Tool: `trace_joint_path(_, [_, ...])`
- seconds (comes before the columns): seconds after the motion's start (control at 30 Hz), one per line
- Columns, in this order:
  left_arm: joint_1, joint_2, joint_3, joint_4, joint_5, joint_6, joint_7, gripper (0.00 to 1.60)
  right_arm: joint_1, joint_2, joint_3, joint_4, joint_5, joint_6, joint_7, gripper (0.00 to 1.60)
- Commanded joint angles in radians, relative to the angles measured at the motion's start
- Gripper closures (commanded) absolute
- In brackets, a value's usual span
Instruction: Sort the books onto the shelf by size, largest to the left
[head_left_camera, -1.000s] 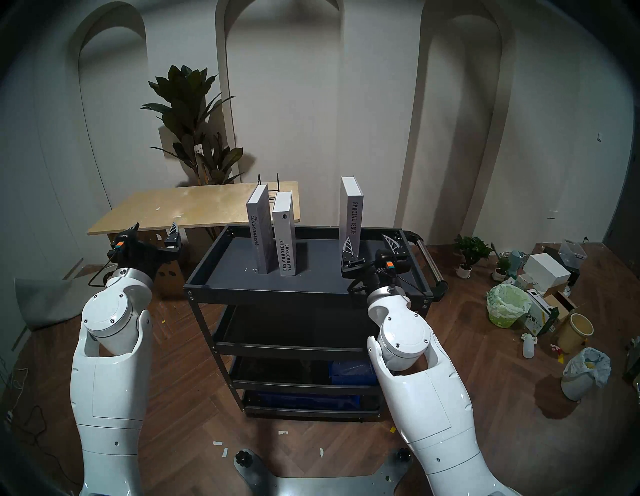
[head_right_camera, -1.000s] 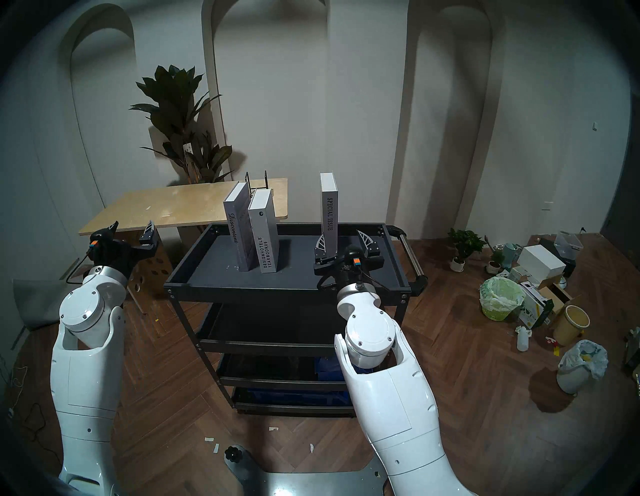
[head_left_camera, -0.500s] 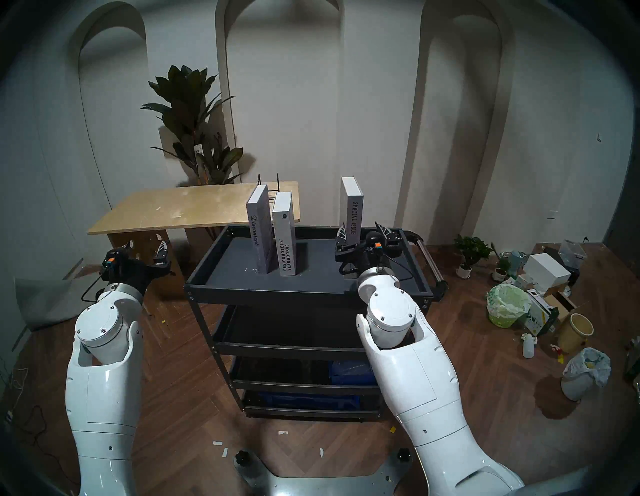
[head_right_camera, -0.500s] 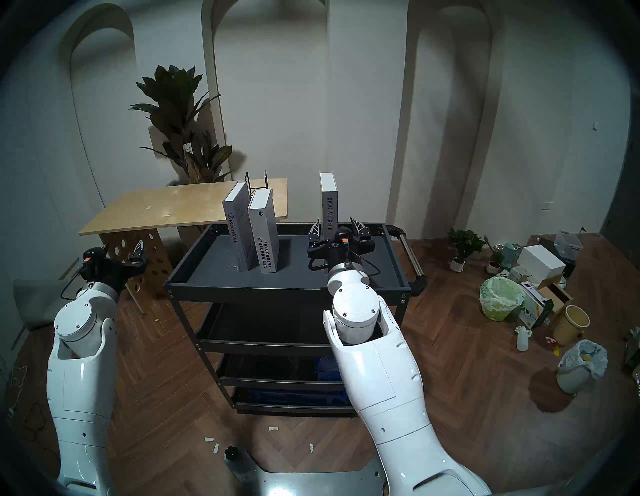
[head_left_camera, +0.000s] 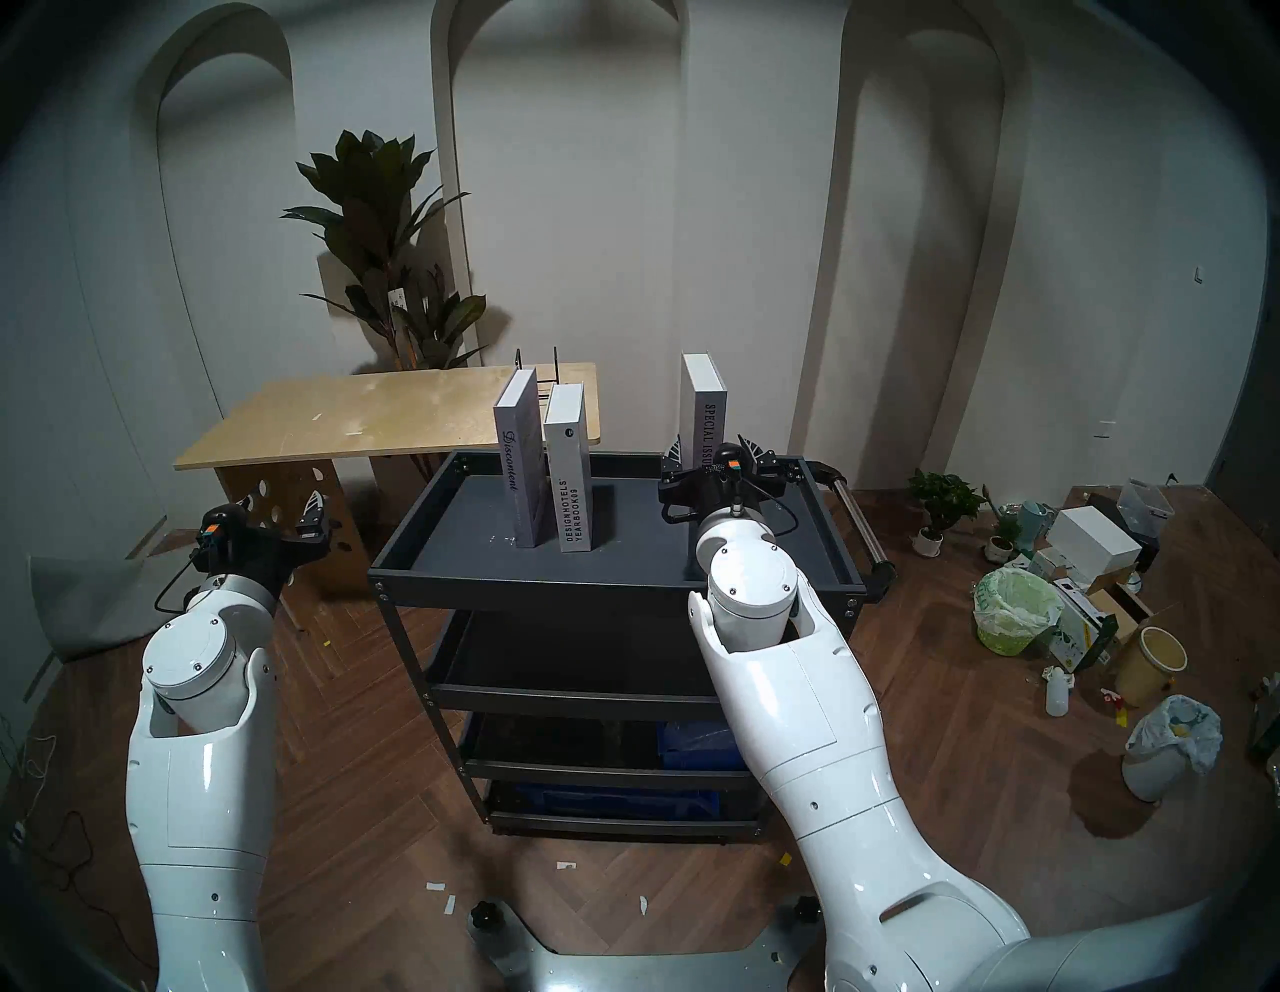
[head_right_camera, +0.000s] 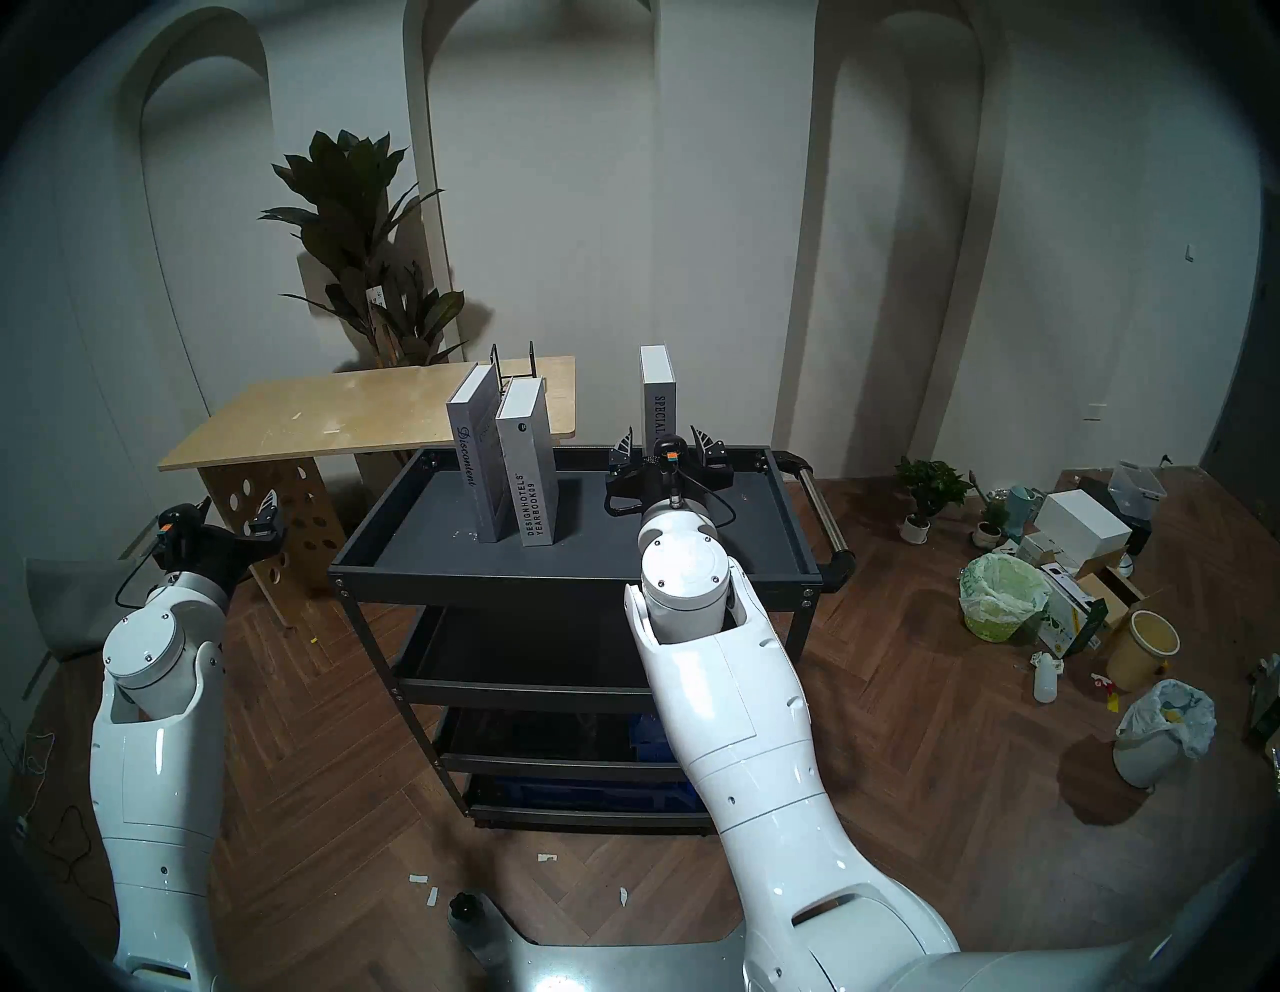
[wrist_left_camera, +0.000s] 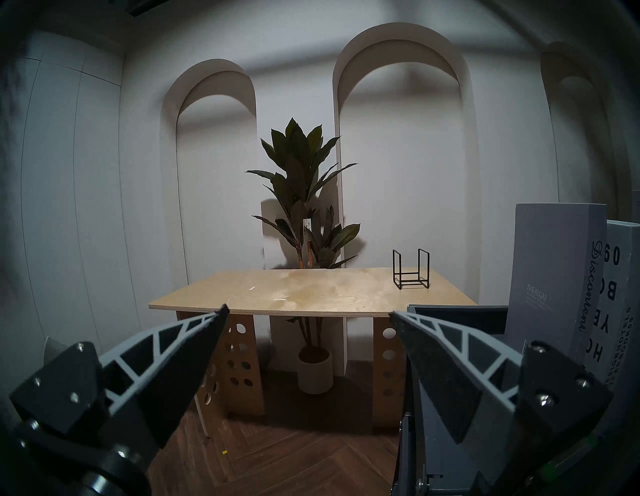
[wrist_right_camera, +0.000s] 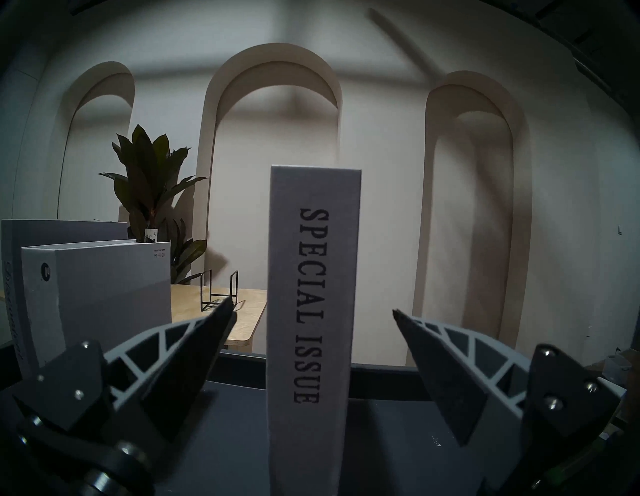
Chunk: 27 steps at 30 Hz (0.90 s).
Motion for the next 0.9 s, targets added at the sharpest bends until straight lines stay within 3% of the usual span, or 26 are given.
trace_joint_path(0.0, [-0.007, 0.008, -0.007, -0.010, 0.003, -0.007, 0.000, 0.00, 0.111, -0.062, 0.017, 0.045, -0.010, -0.008, -0.017, 0.00])
trace_joint_path(0.43, [-0.009, 0.010, -0.011, 0.000, -0.001, -0.009, -0.004, 0.00, 0.224, -0.102, 0.052, 0.204, -0.030, -0.027, -0.051, 0.05])
trace_joint_path(0.5, [-0.009, 0.009, -0.012, 0.000, 0.000, -0.009, -0.004, 0.00, 0.241, -0.107, 0.058, 0.232, -0.034, -0.034, -0.057, 0.58])
trace_joint_path(0.53, [-0.009, 0.009, -0.012, 0.000, 0.001, -0.009, -0.005, 0.00, 0.256, -0.107, 0.059, 0.247, -0.034, -0.033, -0.058, 1.02])
trace_joint_path(0.57, [-0.008, 0.009, -0.012, 0.000, 0.001, -0.010, -0.005, 0.00, 0.262, -0.108, 0.062, 0.256, -0.035, -0.036, -0.060, 1.17])
trace_joint_path(0.6, [-0.008, 0.009, -0.012, 0.000, 0.002, -0.010, -0.005, 0.00, 0.283, -0.110, 0.065, 0.280, -0.035, -0.038, -0.063, 1.45])
trace_joint_path(0.63, [-0.008, 0.008, -0.011, 0.000, 0.003, -0.010, -0.006, 0.00, 0.274, -0.112, 0.067, 0.275, -0.039, -0.046, -0.066, 1.60])
trace_joint_path(0.87, [-0.010, 0.005, -0.002, -0.006, 0.011, -0.012, -0.010, 0.00, 0.343, -0.127, 0.083, 0.327, -0.047, -0.075, -0.095, 1.60])
